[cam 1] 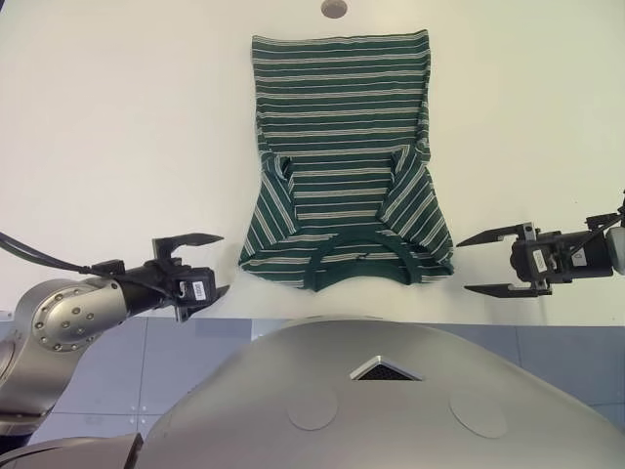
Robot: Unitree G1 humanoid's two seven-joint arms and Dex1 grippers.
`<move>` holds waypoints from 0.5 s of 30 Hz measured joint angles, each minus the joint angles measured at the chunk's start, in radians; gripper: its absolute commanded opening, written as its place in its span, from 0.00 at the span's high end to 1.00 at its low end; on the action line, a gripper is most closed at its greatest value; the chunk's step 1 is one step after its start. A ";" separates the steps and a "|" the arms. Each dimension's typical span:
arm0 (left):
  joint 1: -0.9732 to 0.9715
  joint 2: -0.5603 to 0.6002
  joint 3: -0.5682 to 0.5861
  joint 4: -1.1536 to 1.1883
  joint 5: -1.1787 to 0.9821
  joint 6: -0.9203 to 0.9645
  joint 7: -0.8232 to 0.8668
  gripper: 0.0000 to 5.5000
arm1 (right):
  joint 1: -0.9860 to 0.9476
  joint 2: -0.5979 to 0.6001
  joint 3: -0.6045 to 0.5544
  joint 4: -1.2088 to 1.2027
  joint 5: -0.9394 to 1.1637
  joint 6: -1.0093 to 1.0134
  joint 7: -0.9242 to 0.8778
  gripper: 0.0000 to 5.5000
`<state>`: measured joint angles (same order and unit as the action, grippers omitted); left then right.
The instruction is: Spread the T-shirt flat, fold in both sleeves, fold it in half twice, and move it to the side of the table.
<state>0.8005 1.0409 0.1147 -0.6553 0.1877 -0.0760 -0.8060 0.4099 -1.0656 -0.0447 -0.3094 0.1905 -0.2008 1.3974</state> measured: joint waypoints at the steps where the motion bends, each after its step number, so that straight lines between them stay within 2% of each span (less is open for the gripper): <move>1: -0.014 -0.016 -0.014 0.007 0.015 -0.019 0.006 0.21 | -0.015 0.032 0.022 0.013 -0.018 -0.041 -0.026 0.40; 3: -0.026 -0.025 -0.025 0.015 0.022 -0.036 0.010 0.21 | -0.020 0.052 0.052 0.038 -0.054 -0.099 -0.050 0.40; 7: -0.058 -0.034 -0.055 0.038 0.023 -0.062 0.000 0.36 | -0.070 0.067 0.099 0.103 -0.114 -0.149 -0.087 0.39; 15: -0.105 -0.042 -0.146 0.054 0.019 -0.067 -0.034 0.64 | -0.138 0.071 0.172 0.151 -0.122 -0.166 -0.119 0.68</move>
<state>0.6960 0.9987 -0.0312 -0.6012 0.2072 -0.1431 -0.8402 0.2715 -0.9944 0.1272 -0.1581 0.0681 -0.3671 1.2787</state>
